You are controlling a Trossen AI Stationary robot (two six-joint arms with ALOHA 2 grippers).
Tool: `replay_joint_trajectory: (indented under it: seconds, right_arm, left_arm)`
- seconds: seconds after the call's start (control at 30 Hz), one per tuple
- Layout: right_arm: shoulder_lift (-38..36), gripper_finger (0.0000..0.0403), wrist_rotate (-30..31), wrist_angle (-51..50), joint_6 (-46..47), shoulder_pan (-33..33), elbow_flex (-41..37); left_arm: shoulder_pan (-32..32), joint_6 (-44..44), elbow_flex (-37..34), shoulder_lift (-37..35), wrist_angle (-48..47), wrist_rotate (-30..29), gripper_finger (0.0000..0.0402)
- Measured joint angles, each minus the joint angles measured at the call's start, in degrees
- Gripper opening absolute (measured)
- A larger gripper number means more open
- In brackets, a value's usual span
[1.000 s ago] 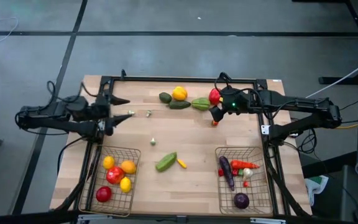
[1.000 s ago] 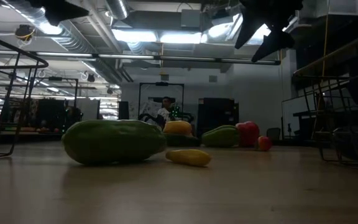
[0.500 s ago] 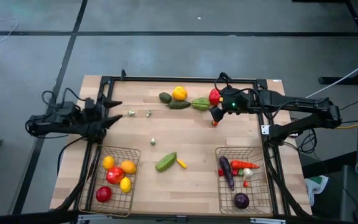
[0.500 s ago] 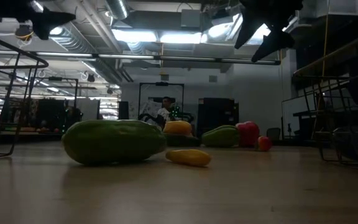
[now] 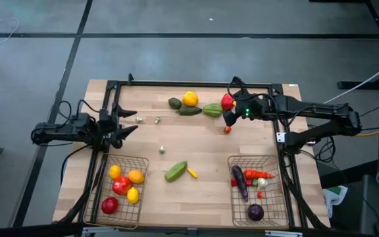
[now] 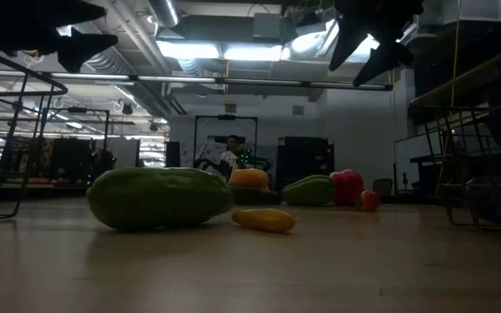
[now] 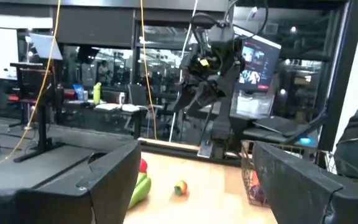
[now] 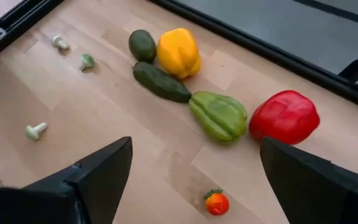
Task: Sort produce into baskets
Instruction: Put the red bell pepper into the right wire basket
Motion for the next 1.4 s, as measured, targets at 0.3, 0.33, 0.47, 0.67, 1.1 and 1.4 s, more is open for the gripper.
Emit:
replay_joint_trajectory:
  seconds: [0.3, 0.33, 0.47, 0.67, 1.1, 1.4]
  right_arm:
    - [0.0, 0.0351, 0.2, 0.0, 0.7, 0.0, 0.0]
    - [0.0, 0.0351, 0.2, 0.0, 0.7, 0.0, 0.0]
    - [0.0, 0.0351, 0.2, 0.0, 0.7, 0.0, 0.0]
    - [0.0, 0.0351, 0.2, 0.1, 0.7, 0.0, 0.0]
    - [0.0, 0.0351, 0.2, 0.4, 0.7, 0.0, 0.0]
    - [0.6, 0.0351, 1.4, 7.0, 4.4, -0.7, 0.0]
  left_arm:
    - [0.0, 0.4, -4.0, 0.0, 1.3, 0.0, 0.0306]
    - [0.0, 0.4, -4.3, 0.0, 1.2, 0.0, 0.0306]
    - [0.0, -0.1, -5.8, 0.0, 1.3, 0.0, 0.0306]
    - [0.0, -0.9, -6.0, 0.0, 1.1, 0.0, 0.0306]
    - [0.0, -0.3, -6.0, 0.0, -5.4, -0.1, 0.0306]
    - [0.0, -0.2, -6.0, 0.2, -7.2, -0.1, 0.0306]
